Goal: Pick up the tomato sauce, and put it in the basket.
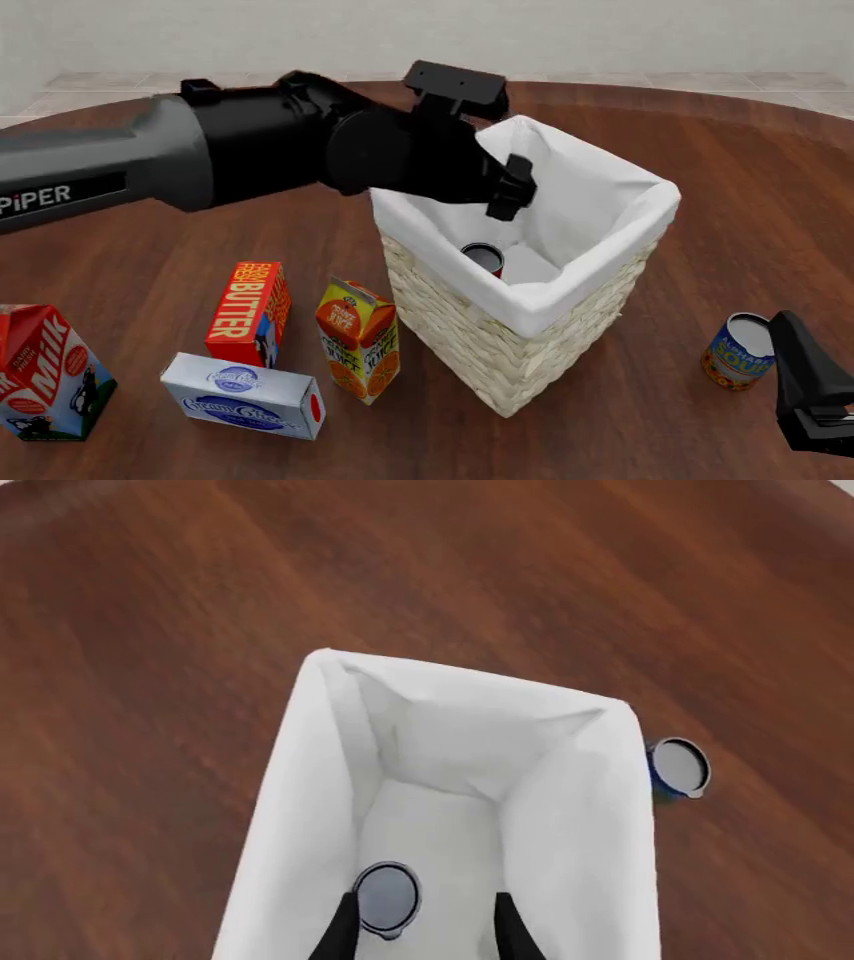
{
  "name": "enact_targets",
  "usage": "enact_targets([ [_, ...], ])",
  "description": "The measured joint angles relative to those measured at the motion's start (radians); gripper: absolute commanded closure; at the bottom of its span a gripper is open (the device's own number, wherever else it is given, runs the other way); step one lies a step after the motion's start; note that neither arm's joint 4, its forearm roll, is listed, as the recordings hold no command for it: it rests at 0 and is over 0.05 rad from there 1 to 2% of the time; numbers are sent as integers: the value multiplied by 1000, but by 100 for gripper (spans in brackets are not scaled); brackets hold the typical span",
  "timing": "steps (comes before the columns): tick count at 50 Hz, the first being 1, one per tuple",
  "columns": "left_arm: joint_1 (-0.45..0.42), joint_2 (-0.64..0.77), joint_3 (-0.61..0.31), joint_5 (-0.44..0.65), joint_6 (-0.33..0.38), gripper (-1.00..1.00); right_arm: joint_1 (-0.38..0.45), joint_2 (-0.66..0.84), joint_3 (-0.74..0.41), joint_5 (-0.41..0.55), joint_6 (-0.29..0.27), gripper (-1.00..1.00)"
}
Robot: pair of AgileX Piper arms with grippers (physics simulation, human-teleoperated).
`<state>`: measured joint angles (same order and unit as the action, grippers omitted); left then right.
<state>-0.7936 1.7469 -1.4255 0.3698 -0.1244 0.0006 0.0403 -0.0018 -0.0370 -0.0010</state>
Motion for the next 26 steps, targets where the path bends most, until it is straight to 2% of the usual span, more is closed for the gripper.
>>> enact_targets([
  [26,3,-258,165,-17,-19,-100,0,0,0,0,0,-100],
])
